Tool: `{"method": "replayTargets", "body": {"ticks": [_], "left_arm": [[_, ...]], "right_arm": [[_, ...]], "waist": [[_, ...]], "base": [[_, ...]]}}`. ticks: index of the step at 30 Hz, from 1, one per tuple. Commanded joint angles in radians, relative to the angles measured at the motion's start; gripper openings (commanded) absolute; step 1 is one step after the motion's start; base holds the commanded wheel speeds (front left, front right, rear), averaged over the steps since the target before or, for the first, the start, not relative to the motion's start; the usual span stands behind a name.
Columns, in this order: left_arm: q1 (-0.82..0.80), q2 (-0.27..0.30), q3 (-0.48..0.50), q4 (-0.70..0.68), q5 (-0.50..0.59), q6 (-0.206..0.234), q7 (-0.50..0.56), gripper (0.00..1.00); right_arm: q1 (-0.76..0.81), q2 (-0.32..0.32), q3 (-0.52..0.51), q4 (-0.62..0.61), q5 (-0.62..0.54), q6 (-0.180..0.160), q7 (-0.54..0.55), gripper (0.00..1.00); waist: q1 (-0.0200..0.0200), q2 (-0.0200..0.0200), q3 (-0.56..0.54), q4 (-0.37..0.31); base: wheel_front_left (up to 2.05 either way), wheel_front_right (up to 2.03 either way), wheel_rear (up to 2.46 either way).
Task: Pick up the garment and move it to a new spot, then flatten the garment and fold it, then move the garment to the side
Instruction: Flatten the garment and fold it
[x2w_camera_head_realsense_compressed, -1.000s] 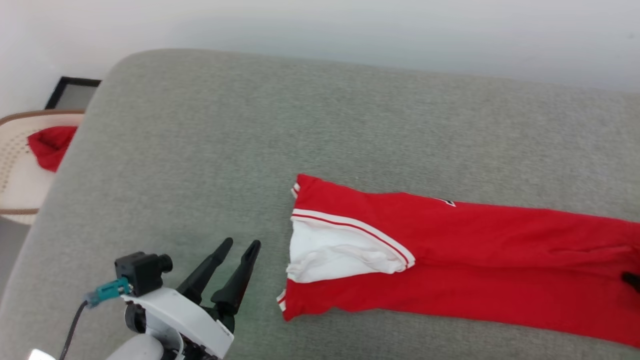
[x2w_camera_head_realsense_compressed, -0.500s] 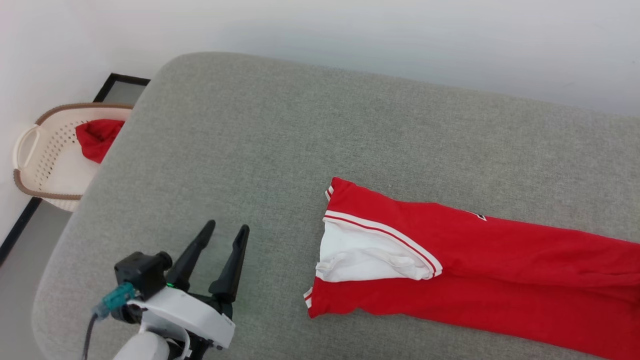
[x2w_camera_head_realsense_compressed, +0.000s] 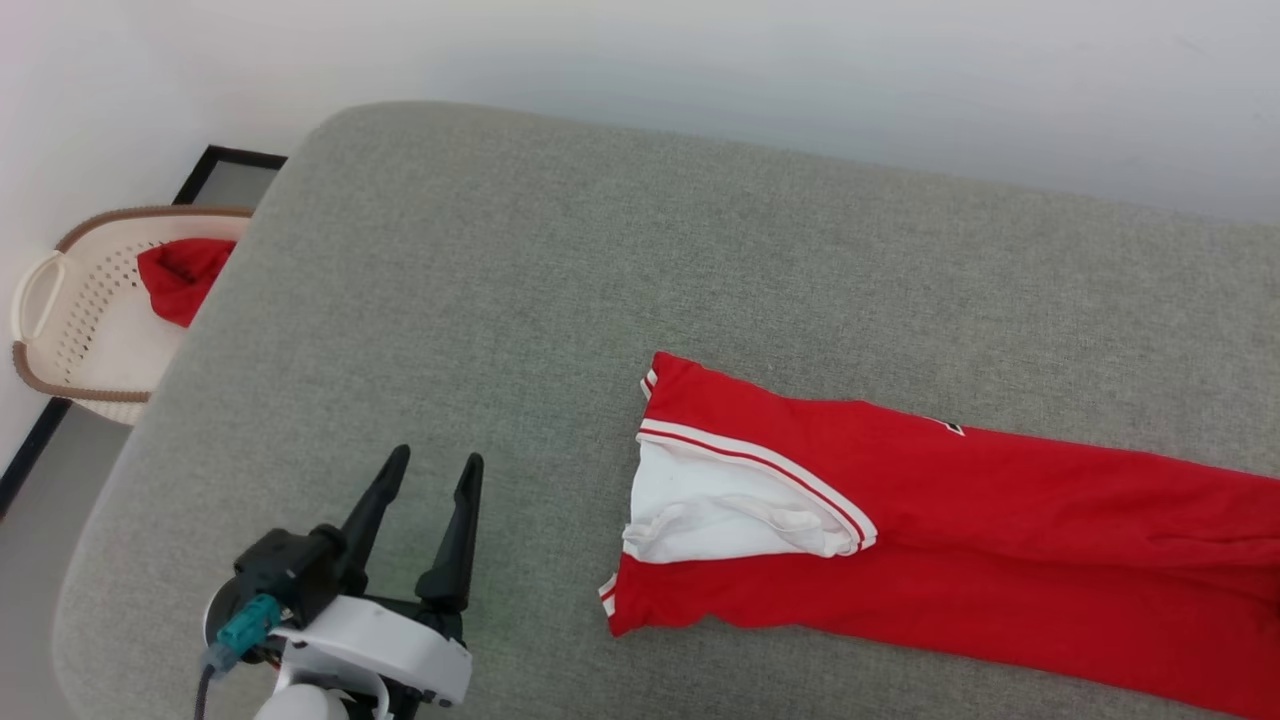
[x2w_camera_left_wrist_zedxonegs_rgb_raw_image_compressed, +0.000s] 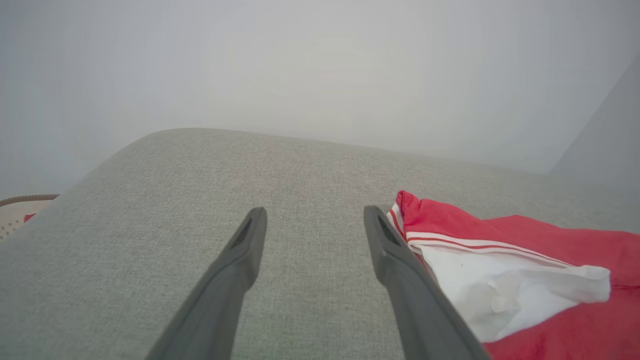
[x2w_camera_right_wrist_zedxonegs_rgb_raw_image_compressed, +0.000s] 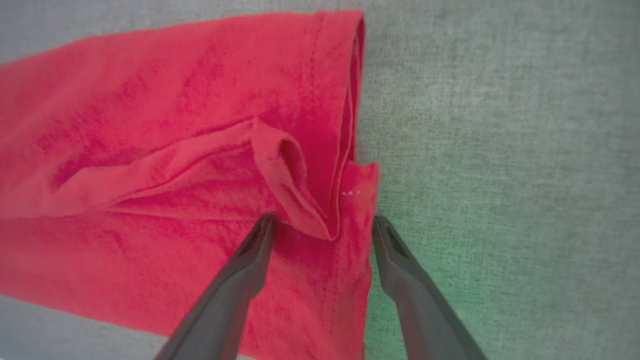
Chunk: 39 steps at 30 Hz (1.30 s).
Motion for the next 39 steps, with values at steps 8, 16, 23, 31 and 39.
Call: {"method": "replayTargets", "body": {"ticks": [8,16,23,31,39], "left_arm": [[-0.012,-0.048,0.029,0.017,0.049,-0.023,-0.001,1.0],[-0.007,-0.048,0.019,0.012,0.028,-0.022,-0.001,1.0],[0.012,-0.042,0.025,0.0,0.022,-0.023,-0.001,1.0],[0.025,-0.041,0.06,-0.018,0.034,-0.023,-0.001,1.0],[0.006,-0.049,0.091,-0.04,0.067,-0.023,-0.001,1.0]], "right_arm": [[-0.033,0.067,0.024,0.048,-0.093,-0.001,0.045,1.0],[-0.032,0.093,0.035,0.064,-0.096,0.0,0.037,0.0],[-0.039,0.075,-0.008,0.057,-0.08,-0.001,-0.026,0.0],[-0.062,0.027,-0.102,0.07,-0.097,-0.001,-0.142,0.0],[-0.058,-0.071,-0.242,0.15,-0.122,-0.001,-0.255,0.0]], "waist": [[0.0,0.0,0.021,0.01],[0.0,0.0,0.023,0.017],[0.0,0.0,0.018,-0.014],[0.0,0.0,0.03,-0.092],[0.0,0.0,0.067,-0.155]], "base": [[0.0,0.0,0.0],[0.0,0.0,0.0],[0.0,0.0,0.0],[0.0,0.0,0.0],[0.0,0.0,0.0]]}}
